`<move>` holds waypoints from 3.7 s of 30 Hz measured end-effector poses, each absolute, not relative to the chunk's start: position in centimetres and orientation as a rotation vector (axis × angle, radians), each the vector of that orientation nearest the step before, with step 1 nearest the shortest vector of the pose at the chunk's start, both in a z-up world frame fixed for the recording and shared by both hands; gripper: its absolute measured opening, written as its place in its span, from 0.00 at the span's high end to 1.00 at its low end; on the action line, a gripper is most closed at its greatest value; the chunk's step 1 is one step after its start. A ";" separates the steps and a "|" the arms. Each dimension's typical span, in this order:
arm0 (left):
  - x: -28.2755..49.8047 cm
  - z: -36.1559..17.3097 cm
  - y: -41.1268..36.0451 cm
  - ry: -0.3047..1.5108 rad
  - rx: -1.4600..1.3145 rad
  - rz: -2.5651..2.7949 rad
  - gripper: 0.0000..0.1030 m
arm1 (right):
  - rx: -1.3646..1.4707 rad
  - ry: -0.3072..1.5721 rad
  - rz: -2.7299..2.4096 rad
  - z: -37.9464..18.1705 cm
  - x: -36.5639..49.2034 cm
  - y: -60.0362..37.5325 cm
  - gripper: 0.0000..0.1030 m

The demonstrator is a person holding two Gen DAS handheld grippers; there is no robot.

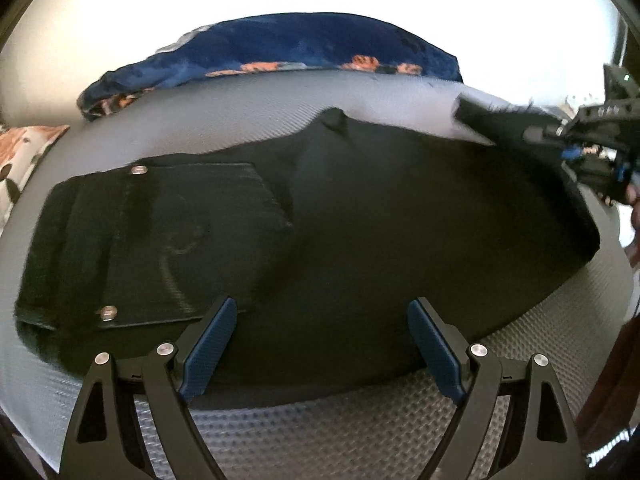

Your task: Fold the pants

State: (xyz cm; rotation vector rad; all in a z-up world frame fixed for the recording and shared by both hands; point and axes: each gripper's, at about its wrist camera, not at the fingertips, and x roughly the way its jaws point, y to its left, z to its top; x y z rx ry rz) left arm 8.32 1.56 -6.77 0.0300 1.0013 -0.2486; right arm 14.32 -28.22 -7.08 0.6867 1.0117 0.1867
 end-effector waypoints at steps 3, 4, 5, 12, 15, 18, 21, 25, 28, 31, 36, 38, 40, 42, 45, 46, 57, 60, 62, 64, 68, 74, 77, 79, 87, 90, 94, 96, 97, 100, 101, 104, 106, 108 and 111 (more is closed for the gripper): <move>8.1 -6.0 3.1 0.987 -0.007 -0.238 0.15 | 0.646 1.054 0.212 -8.1 14.6 -25.7 0.92; 8.1 -5.7 3.7 0.982 -0.023 -0.233 0.15 | 0.641 1.061 0.219 -8.3 14.7 -25.2 0.92; 8.0 -5.5 4.2 0.977 -0.033 -0.231 0.15 | 0.637 1.071 0.237 -8.6 14.7 -24.5 0.92; 8.1 -4.2 7.2 0.962 -0.112 -0.195 0.15 | 0.578 1.104 0.324 -9.0 14.1 -20.7 0.92; 8.1 -4.1 7.9 0.959 -0.131 -0.192 0.15 | 0.536 1.128 0.369 -9.2 13.6 -18.8 0.92; 8.2 -4.1 8.2 0.957 -0.143 -0.194 0.15 | 0.487 1.157 0.398 -9.7 13.1 -17.1 0.92; 8.3 -4.0 8.5 0.956 -0.159 -0.200 0.15 | 0.428 1.196 0.408 -10.6 12.5 -15.9 0.91; 8.4 -3.5 8.5 0.949 -0.170 -0.209 0.15 | 0.344 1.220 0.411 -11.4 11.6 -14.9 0.91; 8.5 -3.2 8.5 0.948 -0.184 -0.224 0.15 | 0.300 1.216 0.413 -11.5 11.3 -14.5 0.89; 8.9 -3.0 8.2 0.960 -0.204 -0.249 0.15 | 0.264 1.212 0.417 -11.4 11.1 -13.9 0.82; 9.8 -3.1 7.5 1.030 -0.305 -0.334 0.15 | 0.205 1.180 0.426 -9.8 9.7 -13.7 0.61; 10.3 -3.4 7.3 1.070 -0.363 -0.369 0.15 | 0.215 1.161 0.430 -8.9 9.0 -14.5 0.60; 10.6 -3.8 6.8 1.100 -0.405 -0.394 0.16 | 0.239 1.141 0.417 -8.1 8.2 -15.9 0.57; 11.1 -4.4 6.2 1.143 -0.443 -0.421 0.17 | 0.244 1.121 0.377 -7.6 7.6 -17.4 0.55; 11.9 -5.9 5.3 1.234 -0.536 -0.456 0.25 | 0.299 1.097 0.337 -7.2 7.1 -19.9 0.54; 12.1 -6.4 5.1 1.263 -0.571 -0.467 0.33 | 0.314 1.094 0.328 -7.2 7.1 -20.4 0.54; 13.2 -10.0 2.7 1.468 -0.679 -0.455 0.43 | 0.443 1.106 0.282 -9.1 7.5 -23.3 0.54; 13.6 -10.3 2.2 1.480 -0.689 -0.450 0.43 | 0.459 1.106 0.278 -9.4 7.5 -23.9 0.54; 14.1 -10.3 1.9 1.490 -0.697 -0.448 0.43 | 0.478 1.104 0.276 -9.5 7.5 -24.3 0.54; 14.3 -10.4 1.6 1.495 -0.689 -0.453 0.43 | 0.497 1.103 0.271 -9.7 7.6 -24.7 0.54; 14.2 -10.1 1.1 1.481 -0.683 -0.475 0.61 | 0.521 1.105 0.266 -9.9 7.6 -25.3 0.54; 14.2 -11.8 0.4 1.502 -0.745 -0.474 0.80 | 0.523 1.109 0.261 -10.0 7.7 -25.3 0.54; 14.6 -11.8 0.2 1.492 -0.737 -0.477 0.83 | 0.516 1.112 0.252 -10.0 7.8 -25.3 0.55; 14.3 -11.3 0.2 1.479 -0.682 -0.487 0.91 | 0.489 1.107 0.237 -9.6 7.8 -25.2 0.55; 12.7 -11.1 0.8 1.428 -0.576 -0.507 0.92 | 0.306 1.126 0.151 -9.2 7.4 -25.2 0.56; 12.9 -11.0 0.7 1.426 -0.556 -0.512 0.89 | 0.294 1.126 0.152 -9.8 7.2 -25.3 0.56; 13.2 -8.9 0.5 1.388 -0.413 -0.481 0.81 | 0.256 1.115 0.148 -9.0 7.6 -24.8 0.55; 13.2 -6.9 0.3 1.299 -0.250 -0.425 0.77 | 0.215 1.090 0.141 -8.4 8.0 -24.6 0.55; 13.2 -6.3 0.2 1.265 -0.193 -0.406 0.73 | 0.186 1.073 0.136 -8.0 8.3 -24.5 0.55; 13.7 -4.0 -0.9 1.057 0.028 -0.275 0.73 | 0.109 1.049 0.126 -7.6 9.7 -23.8 0.55; 14.0 -3.6 -1.7 0.994 0.072 -0.267 0.73 | 0.095 1.041 0.133 -7.6 10.5 -23.5 0.55; 15.1 -3.9 -3.5 0.933 0.085 -0.350 0.73 | 0.042 1.033 0.135 -7.8 12.4 -22.6 0.56; 16.5 -4.6 -4.8 0.948 0.051 -0.428 0.73 | 0.011 1.035 0.142 -8.0 13.9 -22.2 0.56; 18.0 -5.5 -5.7 0.983 0.021 -0.469 0.73 | -0.007 1.034 0.129 -8.1 14.9 -22.2 0.57; 20.3 -7.3 -6.8 1.024 0.006 -0.476 0.73 | -0.032 1.034 0.102 -8.2 16.5 -22.6 0.57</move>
